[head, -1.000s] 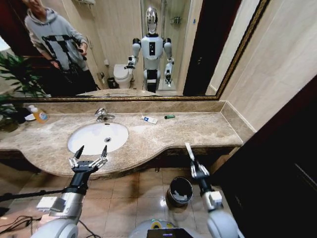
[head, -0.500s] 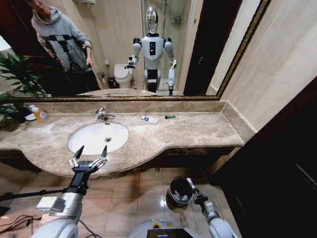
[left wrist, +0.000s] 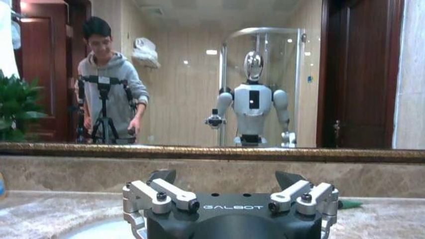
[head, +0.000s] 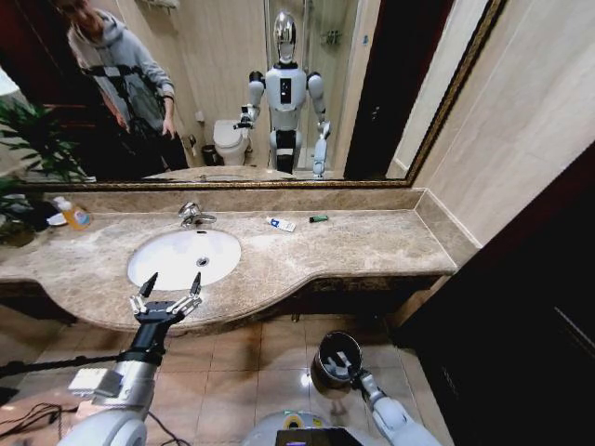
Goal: Pick up the trash from the sink and place it in the trash bin.
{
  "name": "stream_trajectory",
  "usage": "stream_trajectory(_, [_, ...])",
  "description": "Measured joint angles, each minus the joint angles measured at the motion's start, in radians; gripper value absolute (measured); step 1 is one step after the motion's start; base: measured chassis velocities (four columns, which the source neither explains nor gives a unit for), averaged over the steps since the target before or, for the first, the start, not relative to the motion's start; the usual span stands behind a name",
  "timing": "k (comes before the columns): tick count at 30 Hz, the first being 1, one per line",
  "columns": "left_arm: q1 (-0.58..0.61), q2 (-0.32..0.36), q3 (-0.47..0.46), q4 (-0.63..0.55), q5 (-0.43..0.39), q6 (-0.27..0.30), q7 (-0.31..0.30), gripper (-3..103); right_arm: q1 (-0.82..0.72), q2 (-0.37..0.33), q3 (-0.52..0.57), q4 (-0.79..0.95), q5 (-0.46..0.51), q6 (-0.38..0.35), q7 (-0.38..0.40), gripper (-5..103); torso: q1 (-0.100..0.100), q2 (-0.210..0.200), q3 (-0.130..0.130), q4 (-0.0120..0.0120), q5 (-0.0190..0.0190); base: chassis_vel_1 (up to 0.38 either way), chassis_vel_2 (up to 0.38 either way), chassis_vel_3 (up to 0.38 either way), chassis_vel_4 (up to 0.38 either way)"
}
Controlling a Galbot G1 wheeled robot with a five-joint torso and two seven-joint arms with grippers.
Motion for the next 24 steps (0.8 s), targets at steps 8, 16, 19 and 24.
stream_trajectory(8, [0.0,0.0,0.0,0.0,0.0,0.0,0.0,100,0.104,0.019,-0.012,-0.15,0.022,0.024,-0.015,15,0.0,0.0,0.0,0.0001,-0.0003,0.0,0.0,0.0,0.0])
stream_trajectory(16, [0.0,0.0,0.0,0.0,0.0,0.0,0.0,100,0.13,0.07,0.015,-0.247,0.042,0.106,-0.038,47,0.0,0.0,0.0,0.0,-0.0005,0.0,0.0,0.0,0.0])
stream_trajectory(19, [0.0,0.0,0.0,0.0,0.0,0.0,0.0,100,0.116,0.087,0.018,-0.223,0.051,0.139,-0.022,52,0.0,0.0,0.0,-0.0001,-0.0003,0.0,0.0,0.0,0.0])
stream_trajectory(24, [0.0,0.0,0.0,0.0,0.0,0.0,0.0,100,0.068,0.096,0.036,-0.104,0.102,0.123,-0.014,69,0.0,0.0,0.0,-0.0001,-0.0008,0.0,0.0,0.0,0.0])
